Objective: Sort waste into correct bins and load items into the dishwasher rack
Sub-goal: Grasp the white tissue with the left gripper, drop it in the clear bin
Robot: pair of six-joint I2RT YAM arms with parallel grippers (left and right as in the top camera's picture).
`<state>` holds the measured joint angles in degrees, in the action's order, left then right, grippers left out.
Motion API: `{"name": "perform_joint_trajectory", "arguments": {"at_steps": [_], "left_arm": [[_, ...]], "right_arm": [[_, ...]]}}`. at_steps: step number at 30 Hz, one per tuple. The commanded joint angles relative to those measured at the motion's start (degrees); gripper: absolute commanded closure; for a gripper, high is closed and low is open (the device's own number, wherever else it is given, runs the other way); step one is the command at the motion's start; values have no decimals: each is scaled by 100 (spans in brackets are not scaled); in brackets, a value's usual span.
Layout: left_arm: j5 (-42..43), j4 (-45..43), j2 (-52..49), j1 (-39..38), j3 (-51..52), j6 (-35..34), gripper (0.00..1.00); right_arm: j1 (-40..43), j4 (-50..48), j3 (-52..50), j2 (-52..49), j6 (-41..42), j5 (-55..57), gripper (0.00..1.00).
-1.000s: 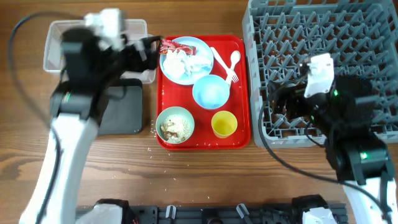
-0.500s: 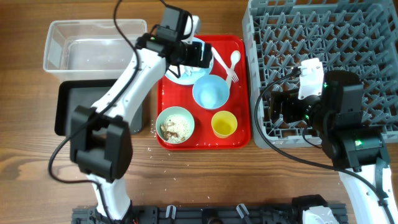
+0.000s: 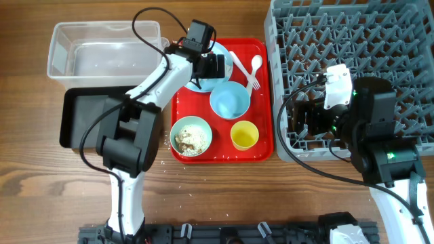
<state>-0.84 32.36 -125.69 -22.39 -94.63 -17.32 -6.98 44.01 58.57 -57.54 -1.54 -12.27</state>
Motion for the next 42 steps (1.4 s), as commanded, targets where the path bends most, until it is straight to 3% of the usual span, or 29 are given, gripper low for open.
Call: {"name": "perform_joint_trajectory", "arguments": {"at_steps": [1, 7, 11, 12, 15, 16, 21, 27, 35, 42], "left_arm": [[-160, -48, -164, -24, -105, -157, 8], [-162, -48, -238, -114, -76, -155, 48], [-160, -44, -459, -166, -61, -157, 52], [-160, -44, -538, -188, -46, -155, 57], [-160, -42, -557, -216, -35, -155, 91], [-144, -42, -551, -225, -37, -157, 96], [568, 190, -243, -225, -133, -160, 96], [697, 562, 837, -223, -402, -160, 96], [17, 931, 1825, 120, -402, -92, 96], [-378, 1113, 1718, 1290, -396, 459, 96]], "right_arm": [[-9, 24, 133, -28, 63, -138, 0], [-9, 24, 133, -28, 63, -138, 0], [-9, 66, 133, -28, 61, -138, 0], [-9, 87, 133, -28, 61, -138, 0], [-9, 111, 133, -28, 61, -136, 0], [-9, 111, 133, -28, 61, -138, 0], [-9, 111, 133, -28, 63, -138, 0], [-9, 118, 133, -28, 63, -138, 0], [-9, 127, 133, -28, 63, -138, 0], [-9, 107, 133, -28, 63, -138, 0]]}}
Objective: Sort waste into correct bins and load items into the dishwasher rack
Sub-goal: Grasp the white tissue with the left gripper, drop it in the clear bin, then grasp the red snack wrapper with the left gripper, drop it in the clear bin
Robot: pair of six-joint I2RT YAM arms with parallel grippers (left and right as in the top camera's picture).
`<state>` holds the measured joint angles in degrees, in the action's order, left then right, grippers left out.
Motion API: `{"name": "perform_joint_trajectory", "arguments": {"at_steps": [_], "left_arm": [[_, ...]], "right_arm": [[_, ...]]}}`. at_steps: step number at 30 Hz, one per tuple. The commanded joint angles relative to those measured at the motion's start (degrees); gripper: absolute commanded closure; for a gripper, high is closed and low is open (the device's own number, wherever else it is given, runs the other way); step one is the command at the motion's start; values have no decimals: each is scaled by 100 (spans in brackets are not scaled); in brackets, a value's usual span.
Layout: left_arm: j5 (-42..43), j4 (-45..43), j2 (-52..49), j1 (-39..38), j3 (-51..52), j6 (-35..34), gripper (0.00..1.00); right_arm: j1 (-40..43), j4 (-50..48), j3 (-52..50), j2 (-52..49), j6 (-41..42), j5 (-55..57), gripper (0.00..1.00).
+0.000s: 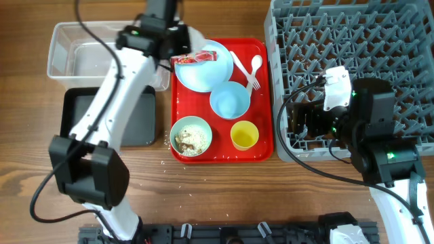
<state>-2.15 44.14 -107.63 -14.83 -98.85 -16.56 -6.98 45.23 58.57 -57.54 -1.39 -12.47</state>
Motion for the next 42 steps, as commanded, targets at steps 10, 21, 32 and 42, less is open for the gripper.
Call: {"name": "perform_joint_trajectory", "arguments": {"at_steps": [10, 21, 32, 42], "left_arm": [[-175, -450, -595, 1773, 26, 435, 23], [385, -697, -540, 822, -275, 400, 11], [-376, -1246, -1670, -684, -273, -796, 13], [-367, -2116, -2035, -726, -273, 1425, 14]], "right_arm": [[-9, -15, 133, -160, 55, -118, 0], [-9, -13, 133, -199, 48, -118, 0], [-9, -4, 133, -199, 55, -120, 0], [-9, 79, 133, -199, 52, -118, 0]]}}
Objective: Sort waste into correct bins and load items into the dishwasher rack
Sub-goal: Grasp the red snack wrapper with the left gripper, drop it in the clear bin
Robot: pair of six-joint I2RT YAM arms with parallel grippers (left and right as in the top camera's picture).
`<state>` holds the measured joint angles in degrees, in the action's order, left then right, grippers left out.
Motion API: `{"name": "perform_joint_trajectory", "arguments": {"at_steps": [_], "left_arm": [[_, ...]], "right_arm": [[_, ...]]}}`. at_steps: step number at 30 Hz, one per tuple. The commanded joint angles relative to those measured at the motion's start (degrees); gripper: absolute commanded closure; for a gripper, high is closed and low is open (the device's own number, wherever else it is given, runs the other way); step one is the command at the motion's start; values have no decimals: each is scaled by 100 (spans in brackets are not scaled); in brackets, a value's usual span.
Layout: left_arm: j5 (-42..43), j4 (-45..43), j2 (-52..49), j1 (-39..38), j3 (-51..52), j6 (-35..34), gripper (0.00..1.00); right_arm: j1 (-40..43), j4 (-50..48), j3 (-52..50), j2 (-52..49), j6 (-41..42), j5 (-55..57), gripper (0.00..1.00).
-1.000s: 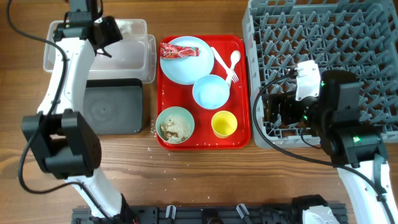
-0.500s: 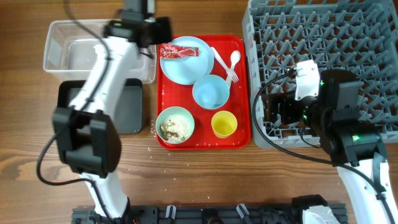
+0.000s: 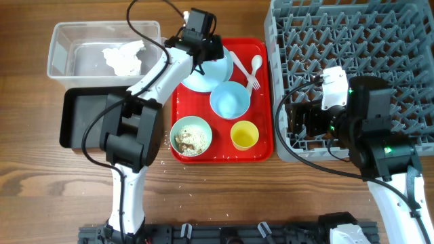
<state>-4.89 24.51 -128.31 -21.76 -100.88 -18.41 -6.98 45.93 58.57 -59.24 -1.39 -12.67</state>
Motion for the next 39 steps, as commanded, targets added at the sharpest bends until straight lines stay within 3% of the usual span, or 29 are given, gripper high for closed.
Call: {"name": "perform_joint_trajectory", "arguments": {"at_steps": [1, 5, 16, 21, 24, 26, 29, 34, 39], "left_arm": [[-94, -201, 2, -33, -70, 2037, 14], [-57, -407, -282, 35, -70, 3475, 15], [295, -461, -726, 72, -61, 3770, 17], [343, -245, -726, 61, -61, 3746, 45], [621, -15, -726, 61, -61, 3711, 70], [667, 155, -726, 61, -61, 3414, 76], [658, 227, -723, 68, -61, 2920, 96], [656, 304, -452, 76, -173, 1950, 96], [588, 608, 636, 177, -407, 1762, 96]], "right_arm": [[-9, 13, 133, -28, 50, -98, 0], [-9, 20, 133, -31, 52, -98, 0], [-9, 81, 133, -31, 52, -98, 0], [-9, 96, 133, -31, 50, -98, 0], [-9, 107, 133, -31, 50, -98, 0], [-9, 109, 133, -31, 50, -98, 0], [-9, 109, 133, -31, 52, -98, 0], [-9, 127, 133, -31, 50, -98, 0], [-9, 131, 133, -31, 50, -98, 0]]}}
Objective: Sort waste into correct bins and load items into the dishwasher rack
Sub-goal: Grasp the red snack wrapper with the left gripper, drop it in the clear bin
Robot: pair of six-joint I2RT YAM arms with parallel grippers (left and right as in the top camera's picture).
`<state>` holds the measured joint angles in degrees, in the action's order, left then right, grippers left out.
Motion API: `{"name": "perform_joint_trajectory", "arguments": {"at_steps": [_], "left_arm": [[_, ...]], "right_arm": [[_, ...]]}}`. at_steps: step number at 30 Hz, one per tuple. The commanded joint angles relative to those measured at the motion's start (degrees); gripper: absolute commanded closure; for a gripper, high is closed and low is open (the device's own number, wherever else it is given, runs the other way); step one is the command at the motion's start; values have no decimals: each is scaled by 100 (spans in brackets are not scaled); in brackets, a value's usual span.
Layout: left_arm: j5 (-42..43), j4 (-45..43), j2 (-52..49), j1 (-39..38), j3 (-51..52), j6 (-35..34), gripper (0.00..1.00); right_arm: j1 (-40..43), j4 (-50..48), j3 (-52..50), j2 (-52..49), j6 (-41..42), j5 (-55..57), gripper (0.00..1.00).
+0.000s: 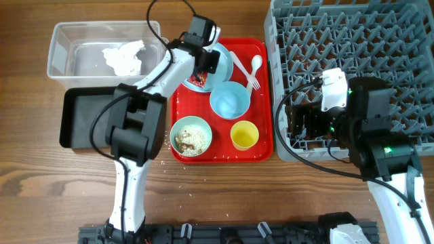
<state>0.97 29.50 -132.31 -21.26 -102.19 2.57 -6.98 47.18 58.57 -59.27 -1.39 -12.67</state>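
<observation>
My left gripper (201, 70) is low over the light-blue plate (220, 61) at the back of the red tray (264, 95). A bit of a red wrapper (194, 80) shows just under its fingers. The wrist hides whether the fingers grip it. A crumpled white napkin (123, 57) lies in the clear bin (68, 41). On the tray stand a blue bowl (230, 100), a yellow cup (245, 135) and a bowl of food scraps (190, 135). A white fork and spoon (249, 68) lie beside the plate. My right gripper (296, 123) rests at the left edge of the grey dishwasher rack (380, 41), its fingers indistinct.
A black tray (88, 122) lies in front of the clear bin, left of the red tray. Crumbs are scattered on the wooden table (224, 196) in front of the red tray. The right arm's body covers the rack's front part.
My left gripper has shifted slightly toward the front of the plate, and a piece of the red wrapper now shows beneath it. The napkin stays in the clear bin. The right arm is still.
First my left gripper was on the blue plate. Then the left arm reached over the clear bin, and a red wrapper lay uncovered on the plate. After that a white napkin lay in the bin and the gripper was back at the plate, where it is now over the wrapper.
</observation>
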Motion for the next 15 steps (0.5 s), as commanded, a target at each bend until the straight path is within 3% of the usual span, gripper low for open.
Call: {"name": "perform_joint_trajectory", "arguments": {"at_steps": [1, 6, 11, 14, 15], "left_arm": [[-186, 177, 1268, 175, -286, -450, 96], [-859, 960, 2155, 765, -284, -973, 96], [-852, 1668, 1930, 1694, -278, -1517, 96], [-592, 1624, 1534, 2140, -275, -1567, 96], [-527, 1572, 1421, 2236, -275, -1567, 85]], "right_arm": [[-9, 11, 133, -26, 52, -98, 0], [-9, 35, 133, -26, 50, -98, 0], [-9, -44, 133, -26, 208, -103, 0], [-9, -63, 133, -26, 201, -98, 0], [-9, -74, 133, -26, 201, -98, 0]]}}
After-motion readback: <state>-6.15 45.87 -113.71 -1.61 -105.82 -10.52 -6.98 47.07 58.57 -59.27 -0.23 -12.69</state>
